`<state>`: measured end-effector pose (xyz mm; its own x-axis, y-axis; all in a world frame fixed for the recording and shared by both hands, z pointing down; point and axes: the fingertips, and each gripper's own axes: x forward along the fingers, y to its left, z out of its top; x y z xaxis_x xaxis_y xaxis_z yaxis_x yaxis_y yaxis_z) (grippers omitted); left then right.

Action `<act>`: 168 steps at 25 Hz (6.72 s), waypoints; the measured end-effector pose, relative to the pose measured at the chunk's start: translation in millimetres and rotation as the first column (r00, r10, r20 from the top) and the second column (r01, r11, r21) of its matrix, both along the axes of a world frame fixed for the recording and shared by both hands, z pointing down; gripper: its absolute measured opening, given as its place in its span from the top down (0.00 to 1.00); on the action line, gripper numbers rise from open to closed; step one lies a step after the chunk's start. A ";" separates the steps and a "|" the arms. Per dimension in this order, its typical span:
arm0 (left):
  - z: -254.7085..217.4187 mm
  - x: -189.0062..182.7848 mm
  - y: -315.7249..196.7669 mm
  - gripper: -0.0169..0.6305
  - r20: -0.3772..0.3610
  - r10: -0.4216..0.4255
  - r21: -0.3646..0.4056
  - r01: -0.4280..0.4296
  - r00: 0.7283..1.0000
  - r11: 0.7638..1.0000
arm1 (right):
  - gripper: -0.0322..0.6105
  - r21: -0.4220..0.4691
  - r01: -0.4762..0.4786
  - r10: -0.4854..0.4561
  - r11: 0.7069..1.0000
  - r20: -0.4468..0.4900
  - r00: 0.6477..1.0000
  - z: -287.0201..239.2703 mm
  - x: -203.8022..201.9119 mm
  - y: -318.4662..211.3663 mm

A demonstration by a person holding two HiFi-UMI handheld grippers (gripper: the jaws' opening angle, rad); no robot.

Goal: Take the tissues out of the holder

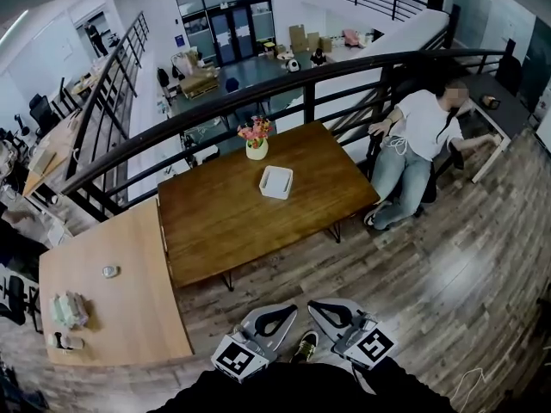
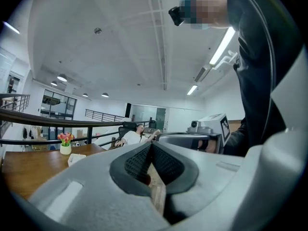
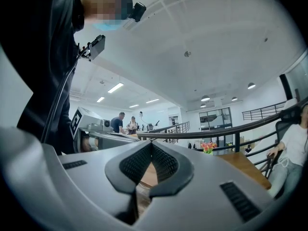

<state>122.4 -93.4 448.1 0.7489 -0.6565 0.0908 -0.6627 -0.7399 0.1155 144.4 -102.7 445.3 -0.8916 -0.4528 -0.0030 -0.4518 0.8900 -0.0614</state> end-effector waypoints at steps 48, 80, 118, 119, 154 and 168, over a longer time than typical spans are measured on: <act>11.5 -83.9 -255.1 0.98 -0.048 0.064 0.004 -0.063 0.997 0.998 | 0.94 -0.007 -0.112 0.111 0.994 -0.103 0.988 9.2 -69.5 -243.8; 35.6 -155.0 -393.1 0.98 -0.082 -0.053 0.005 0.053 0.995 0.999 | 0.94 -0.084 -0.081 0.059 0.993 -0.236 0.970 67.2 -130.2 -394.5; 161.1 -168.9 -529.7 0.98 0.026 -0.437 -0.174 0.435 0.899 0.884 | 0.36 -0.445 0.153 -0.441 0.883 -0.669 0.598 336.3 -171.6 -562.3; 161.8 -169.1 -529.4 0.98 0.027 -0.439 -0.177 0.436 0.898 0.882 | 0.35 -0.445 0.150 -0.441 0.883 -0.678 0.588 338.7 -171.9 -562.9; 174.6 -184.8 -506.5 0.98 0.041 -0.453 -0.197 0.451 0.891 0.870 | 0.57 -0.458 0.073 -0.432 0.886 -0.756 0.491 364.8 -176.2 -567.9; 168.2 -189.2 -495.8 0.98 0.031 -0.433 -0.175 0.431 0.901 0.885 | 0.57 -0.443 0.018 -0.386 0.896 -0.758 0.527 340.4 -173.0 -566.6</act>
<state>-66.8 -589.1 616.3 0.3959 -0.8895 0.2279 -0.9106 -0.3482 0.2226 -28.6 -669.3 785.7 -0.4804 -0.0626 0.8748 -0.2738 0.9583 -0.0818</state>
